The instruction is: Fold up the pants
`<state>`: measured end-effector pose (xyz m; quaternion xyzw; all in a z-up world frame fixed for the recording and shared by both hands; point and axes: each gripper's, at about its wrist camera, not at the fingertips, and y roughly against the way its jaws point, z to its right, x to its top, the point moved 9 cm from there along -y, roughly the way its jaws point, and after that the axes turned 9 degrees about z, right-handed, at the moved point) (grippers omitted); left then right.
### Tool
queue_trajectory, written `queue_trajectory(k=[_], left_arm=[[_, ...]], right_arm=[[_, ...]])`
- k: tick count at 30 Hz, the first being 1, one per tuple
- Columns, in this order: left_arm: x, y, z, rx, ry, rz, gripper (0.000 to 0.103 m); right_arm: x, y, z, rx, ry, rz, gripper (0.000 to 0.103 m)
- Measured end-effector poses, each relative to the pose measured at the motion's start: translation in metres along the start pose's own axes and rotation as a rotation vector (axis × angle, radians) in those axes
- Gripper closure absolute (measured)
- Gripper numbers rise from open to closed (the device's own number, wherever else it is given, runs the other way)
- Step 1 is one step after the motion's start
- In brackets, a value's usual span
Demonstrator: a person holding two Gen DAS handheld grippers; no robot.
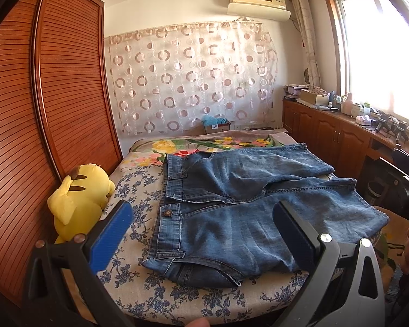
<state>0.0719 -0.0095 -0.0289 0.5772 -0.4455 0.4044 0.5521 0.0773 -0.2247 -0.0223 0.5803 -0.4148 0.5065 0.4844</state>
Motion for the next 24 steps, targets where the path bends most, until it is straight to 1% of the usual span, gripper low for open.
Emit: queue_trajectory(k=[17,20,24], left_arm=[[0.001,0.001,0.000,-0.001,0.004,0.001,0.000],[0.002,0.002,-0.009,0.000,0.006,0.002,0.000],[0.002,0.002,-0.009,-0.001,0.008,0.002,0.000]], right_arm=[[0.000,-0.001,0.000,-0.001,0.001,0.000,0.001],[0.000,-0.001,0.000,0.000,0.000,0.000,0.001],[0.000,-0.001,0.000,0.000,-0.002,-0.001,0.001]])
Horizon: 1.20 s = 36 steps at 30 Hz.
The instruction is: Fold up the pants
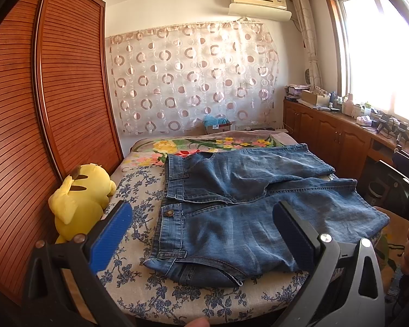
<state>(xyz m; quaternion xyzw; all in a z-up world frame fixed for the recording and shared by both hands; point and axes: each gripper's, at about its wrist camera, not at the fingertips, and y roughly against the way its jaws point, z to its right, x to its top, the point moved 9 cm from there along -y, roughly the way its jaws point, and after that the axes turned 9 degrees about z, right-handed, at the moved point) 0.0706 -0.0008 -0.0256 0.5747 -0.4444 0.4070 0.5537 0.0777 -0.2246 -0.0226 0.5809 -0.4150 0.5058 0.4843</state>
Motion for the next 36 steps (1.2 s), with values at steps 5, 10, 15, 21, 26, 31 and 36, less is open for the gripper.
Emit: queue_trajectory(k=[5,10,15,21,26,31,36], left_arm=[[0.0008,0.0006,0.0004,0.000,0.000,0.000,0.000],[0.0007,0.0008,0.0002,0.000,0.001,0.001,0.000],[0.0002,0.0002,0.0002,0.000,0.001,0.000,0.000],[0.0007,0.0003,-0.0006,0.000,0.001,0.002,0.000],[0.0014,0.0011,-0.0008,0.000,0.001,0.001,0.000],[0.0010,0.0010,-0.0011,0.000,0.002,0.002,0.000],[-0.0007,-0.0006,-0.0022,0.004,0.001,-0.002,0.000]], right_arm=[[0.0000,-0.0004,-0.0001,0.000,0.001,-0.001,0.001],[0.0000,0.0003,-0.0003,0.000,-0.001,0.000,0.001],[0.0000,-0.0004,-0.0001,-0.001,0.001,0.000,0.001],[-0.0001,0.0000,-0.0003,0.000,0.000,0.000,0.001],[-0.0002,-0.0002,-0.0006,0.000,-0.001,-0.001,0.001],[-0.0004,0.0005,-0.0006,0.001,-0.001,-0.001,0.001],[-0.0026,-0.0009,0.0009,0.000,-0.001,-0.006,0.001]])
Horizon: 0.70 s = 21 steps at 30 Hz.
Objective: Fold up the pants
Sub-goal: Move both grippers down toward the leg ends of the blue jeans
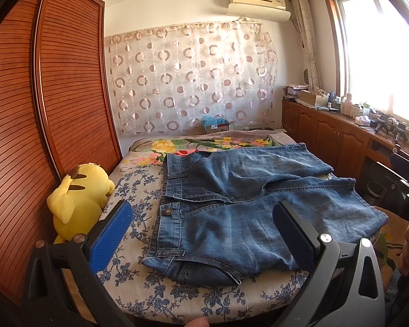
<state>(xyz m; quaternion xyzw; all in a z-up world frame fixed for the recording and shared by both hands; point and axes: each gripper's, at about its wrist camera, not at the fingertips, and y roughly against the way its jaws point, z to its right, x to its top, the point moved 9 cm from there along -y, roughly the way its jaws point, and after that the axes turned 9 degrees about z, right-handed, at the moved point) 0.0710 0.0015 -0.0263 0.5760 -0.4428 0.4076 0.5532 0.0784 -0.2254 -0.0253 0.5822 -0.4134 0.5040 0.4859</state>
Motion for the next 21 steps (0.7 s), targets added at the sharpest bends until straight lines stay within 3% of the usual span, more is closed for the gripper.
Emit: queue_trajectory(k=[7,21], left_arm=[[-0.018,-0.010,-0.001,-0.006,0.015,-0.037,0.000],[-0.066,-0.038,-0.016,-0.032,0.020,-0.133,0.000]], right_arm=[[-0.015,0.000,-0.006,-0.011,-0.007,-0.031,0.001],[-0.044,-0.011,0.027,-0.041,-0.008,-0.093,0.001]])
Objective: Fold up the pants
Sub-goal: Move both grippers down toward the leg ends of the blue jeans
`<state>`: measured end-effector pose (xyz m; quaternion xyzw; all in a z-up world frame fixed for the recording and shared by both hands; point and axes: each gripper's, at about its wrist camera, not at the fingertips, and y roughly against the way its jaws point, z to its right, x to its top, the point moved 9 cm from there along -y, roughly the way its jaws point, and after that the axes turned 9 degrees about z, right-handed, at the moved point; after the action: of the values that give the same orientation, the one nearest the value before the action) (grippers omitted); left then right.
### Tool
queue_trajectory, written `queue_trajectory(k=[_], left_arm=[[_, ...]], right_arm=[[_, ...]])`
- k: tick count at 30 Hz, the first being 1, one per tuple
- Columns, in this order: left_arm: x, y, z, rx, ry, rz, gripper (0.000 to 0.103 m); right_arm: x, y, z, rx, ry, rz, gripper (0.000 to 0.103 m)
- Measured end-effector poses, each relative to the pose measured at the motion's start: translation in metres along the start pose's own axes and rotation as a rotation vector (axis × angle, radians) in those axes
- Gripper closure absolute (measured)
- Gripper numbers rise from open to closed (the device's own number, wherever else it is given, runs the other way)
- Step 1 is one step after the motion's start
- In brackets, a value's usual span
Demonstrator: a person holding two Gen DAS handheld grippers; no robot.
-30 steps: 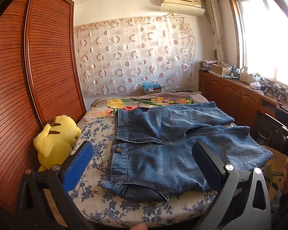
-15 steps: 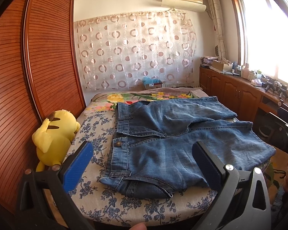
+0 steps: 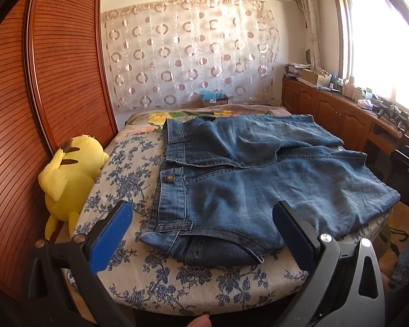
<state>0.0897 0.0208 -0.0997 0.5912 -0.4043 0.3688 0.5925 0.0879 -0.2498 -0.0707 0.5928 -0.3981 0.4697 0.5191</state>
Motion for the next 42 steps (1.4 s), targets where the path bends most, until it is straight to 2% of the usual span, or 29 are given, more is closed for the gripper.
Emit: queue_trajectory(k=[7,13,24,26,30,35,39,42], left_arm=[[-0.024,-0.011,-0.012,-0.020,0.005,-0.048,0.000],[-0.042,-0.019,-0.034,-0.017,0.041,-0.086,0.000],[-0.063,-0.025,-0.068,0.021,0.062,-0.100,0.001],[-0.066,-0.026,-0.071,0.007,0.081,-0.109,0.003],[-0.071,-0.030,-0.070,-0.028,0.092,-0.122,0.006],[-0.075,-0.040,-0.066,-0.058,0.107,-0.151,0.016],[-0.085,-0.052,-0.069,-0.044,0.108,-0.194,0.032],[-0.091,-0.057,-0.070,-0.051,0.131,-0.211,0.035]], right_arm=[[-0.026,-0.002,0.030,-0.023,0.000,-0.054,0.001],[-0.049,0.002,0.068,-0.100,-0.014,-0.106,0.001],[-0.061,0.007,0.100,-0.123,-0.031,-0.130,0.002],[-0.064,0.008,0.106,-0.125,-0.041,-0.140,0.002],[-0.069,0.008,0.113,-0.132,-0.044,-0.156,0.003],[-0.077,0.006,0.117,-0.135,-0.050,-0.171,0.003],[-0.084,0.004,0.122,-0.136,-0.053,-0.188,0.003],[-0.088,0.004,0.126,-0.137,-0.053,-0.207,0.003]])
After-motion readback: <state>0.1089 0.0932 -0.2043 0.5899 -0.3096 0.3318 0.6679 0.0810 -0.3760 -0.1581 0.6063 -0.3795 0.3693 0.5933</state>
